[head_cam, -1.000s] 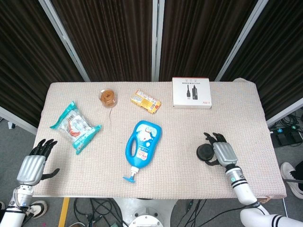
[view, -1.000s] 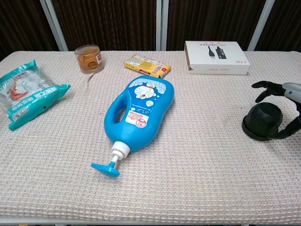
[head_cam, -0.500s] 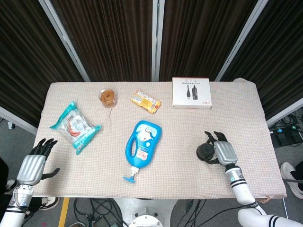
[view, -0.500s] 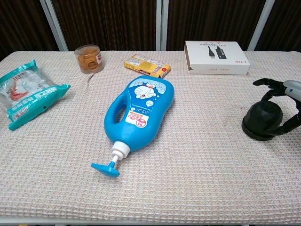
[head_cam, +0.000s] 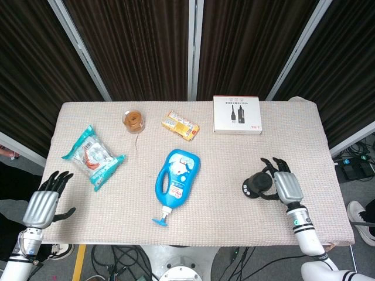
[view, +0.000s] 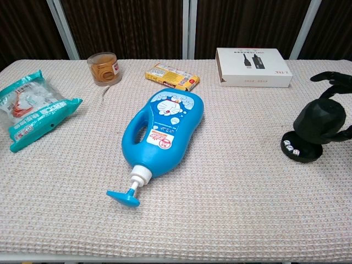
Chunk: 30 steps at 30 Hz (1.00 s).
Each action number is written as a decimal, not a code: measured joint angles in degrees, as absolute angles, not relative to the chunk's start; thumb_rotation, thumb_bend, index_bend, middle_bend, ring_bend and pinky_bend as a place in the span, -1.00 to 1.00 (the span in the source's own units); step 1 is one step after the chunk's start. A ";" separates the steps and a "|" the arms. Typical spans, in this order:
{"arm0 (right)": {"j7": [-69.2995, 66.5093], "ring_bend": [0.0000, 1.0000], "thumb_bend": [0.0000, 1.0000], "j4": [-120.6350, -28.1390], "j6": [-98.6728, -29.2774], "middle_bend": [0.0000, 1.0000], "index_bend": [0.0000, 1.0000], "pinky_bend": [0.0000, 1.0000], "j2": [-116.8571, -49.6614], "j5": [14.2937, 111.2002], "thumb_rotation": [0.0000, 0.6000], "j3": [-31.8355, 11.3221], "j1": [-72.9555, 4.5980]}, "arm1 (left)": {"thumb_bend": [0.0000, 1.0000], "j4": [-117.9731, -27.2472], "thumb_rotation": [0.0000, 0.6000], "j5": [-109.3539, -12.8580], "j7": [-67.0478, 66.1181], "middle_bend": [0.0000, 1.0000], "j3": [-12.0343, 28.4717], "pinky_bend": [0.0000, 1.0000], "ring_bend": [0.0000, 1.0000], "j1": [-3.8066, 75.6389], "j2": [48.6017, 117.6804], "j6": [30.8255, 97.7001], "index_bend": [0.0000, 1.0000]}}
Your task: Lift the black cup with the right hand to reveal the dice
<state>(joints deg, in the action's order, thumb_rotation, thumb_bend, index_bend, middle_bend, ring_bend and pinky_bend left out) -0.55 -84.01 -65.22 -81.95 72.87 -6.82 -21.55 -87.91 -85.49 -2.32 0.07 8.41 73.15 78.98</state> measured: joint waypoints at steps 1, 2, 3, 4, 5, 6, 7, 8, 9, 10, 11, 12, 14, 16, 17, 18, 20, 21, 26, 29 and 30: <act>-1.13 -0.94 -0.80 -84.00 -65.47 -0.15 -0.79 -1.00 -81.33 72.82 1.00 -6.87 -21.12 | -0.63 -87.93 1.00 -85.49 -2.34 -0.85 0.07 -0.62 -1.00 8.42 73.18 78.96 -0.79; -1.51 -0.94 -0.80 -83.85 -65.60 -0.15 -0.79 -1.00 -80.96 72.74 1.00 -6.88 -20.81 | -0.63 -87.94 1.00 -85.50 -2.37 -0.85 0.06 -0.62 -1.00 8.44 73.20 78.94 -0.79; -1.85 -0.94 -0.80 -83.58 -65.67 -0.15 -0.79 -1.00 -80.71 72.61 1.00 -6.88 -20.58 | -0.63 -87.95 1.00 -85.53 -2.47 -0.85 0.02 -0.62 -1.00 8.46 73.22 78.89 -0.79; -2.30 -0.94 -0.80 -83.10 -65.69 -0.15 -0.79 -1.00 -80.46 72.40 1.00 -6.86 -20.29 | -0.63 -87.96 1.00 -85.57 -2.55 -0.85 -0.01 -0.62 -1.00 8.48 73.24 78.85 -0.79; -2.65 -0.94 -0.80 -82.68 -65.66 -0.15 -0.79 -1.00 -80.29 72.22 1.00 -6.83 -20.08 | -0.64 -87.97 1.00 -85.59 -2.62 -0.85 -0.03 -0.62 -1.00 8.51 73.26 78.82 -0.79; -3.00 -0.94 -0.80 -82.21 -65.60 -0.15 -0.79 -1.00 -80.14 72.05 1.00 -6.78 -19.88 | -0.64 -88.01 1.00 -85.62 -2.66 -0.85 -0.06 -0.62 -1.00 8.52 73.26 78.81 -0.79; -3.33 -0.94 -0.80 -81.55 -65.45 -0.15 -0.79 -1.00 -79.97 71.85 1.00 -6.67 -19.62 | -0.64 -88.06 1.00 -85.65 -2.70 -0.85 -0.07 -0.62 -1.00 8.53 73.25 78.81 -0.79; -3.56 -0.94 -0.80 -81.02 -65.29 -0.15 -0.79 -1.00 -79.88 71.73 1.00 -6.56 -19.45 | -0.64 -88.09 1.00 -85.68 -2.75 -0.85 -0.08 -0.62 -1.00 8.56 73.25 78.79 -0.79; -3.82 -0.94 -0.80 -80.48 -65.10 -0.15 -0.79 -1.00 -79.82 71.63 1.00 -6.42 -19.28 | -0.63 -88.10 1.00 -85.70 -2.81 -0.85 -0.07 -0.62 -1.00 8.61 73.29 78.75 -0.79; -4.18 -0.94 -0.80 -79.77 -64.81 -0.15 -0.79 -1.00 -79.79 71.53 1.00 -6.23 -19.07 | -0.64 -88.11 1.00 -85.75 -2.82 -0.85 -0.07 -0.62 -1.00 8.65 73.32 78.72 -0.79; -4.48 -0.94 -0.80 -79.27 -64.57 -0.15 -0.79 -1.00 -79.78 71.47 1.00 -6.08 -18.92 | -0.63 -88.11 1.00 -85.81 -2.81 -0.85 -0.08 -0.62 -1.00 8.69 73.33 78.71 -0.79; -4.85 -0.94 -0.80 -78.65 -64.28 -0.15 -0.79 -1.00 -79.80 71.44 1.00 -5.87 -18.73 | -0.63 -88.06 1.00 -85.92 -2.81 -0.85 -0.09 -0.62 -1.00 8.71 73.39 78.73 -0.79; -5.27 -0.94 -0.80 -77.85 -64.00 -0.19 -0.78 -1.00 -79.85 71.55 1.00 -5.57 -18.49 | -0.64 -87.93 1.00 -85.98 -2.84 -0.85 -0.12 -0.62 -1.00 8.74 73.56 78.74 -0.79; -5.53 -0.97 -0.83 -77.16 -63.60 -0.30 -0.80 -1.00 -79.79 71.99 1.00 -5.21 -18.37 | -0.64 -87.76 1.00 -85.92 -2.90 -0.85 -0.14 -0.62 -1.00 8.77 73.75 78.65 -0.79; -5.61 -0.99 -0.87 -77.06 -63.37 -0.43 -0.84 -1.00 -79.66 72.24 1.00 -5.08 -18.37 | -0.63 -87.71 1.00 -85.88 -2.92 -0.85 -0.16 -0.62 -1.00 8.76 73.78 78.63 -0.79; -5.74 -1.00 -0.92 -77.06 -63.12 -0.60 -0.88 -1.00 -79.45 72.50 1.00 -4.96 -18.40 | -0.63 -87.67 1.00 -85.86 -2.88 -0.85 -0.18 -0.62 -1.00 8.72 73.79 78.67 -0.79; -6.19 -1.00 -0.99 -77.34 -62.59 -0.89 -0.96 -1.00 -78.82 73.03 1.00 -4.72 -18.50 | -0.64 -87.59 1.00 -85.80 -2.78 -0.85 -0.20 -0.62 -1.00 8.65 73.76 78.74 -0.79; -6.25 -1.00 -1.00 -77.57 -62.37 -0.97 -0.98 -1.00 -78.51 73.18 1.00 -4.65 -18.55 | -0.64 -87.57 1.00 -85.79 -2.72 -0.85 -0.20 -0.62 -1.00 8.62 73.72 78.78 -0.79; -6.06 -1.00 -1.00 -79.13 -61.78 -1.00 -1.00 -1.00 -77.11 73.34 1.00 -4.68 -18.68 | -0.63 -87.51 1.00 -85.92 -2.32 -0.85 -0.21 -0.62 -1.00 8.46 73.49 79.18 -0.79; -6.14 -1.00 -1.00 -79.91 -62.05 -1.00 -1.00 -1.00 -76.58 73.30 1.00 -4.96 -18.57 | -0.63 -87.46 1.00 -85.94 -2.22 -0.85 -0.20 -0.62 -1.00 8.43 73.45 79.24 -0.79; -6.31 -1.00 -1.00 -80.13 -62.32 -1.00 -1.00 -1.00 -76.45 73.41 1.00 -5.07 -18.51 | -0.63 -87.46 1.00 -85.97 -2.23 -0.85 -0.18 -0.62 -1.00 8.44 73.44 79.28 -0.79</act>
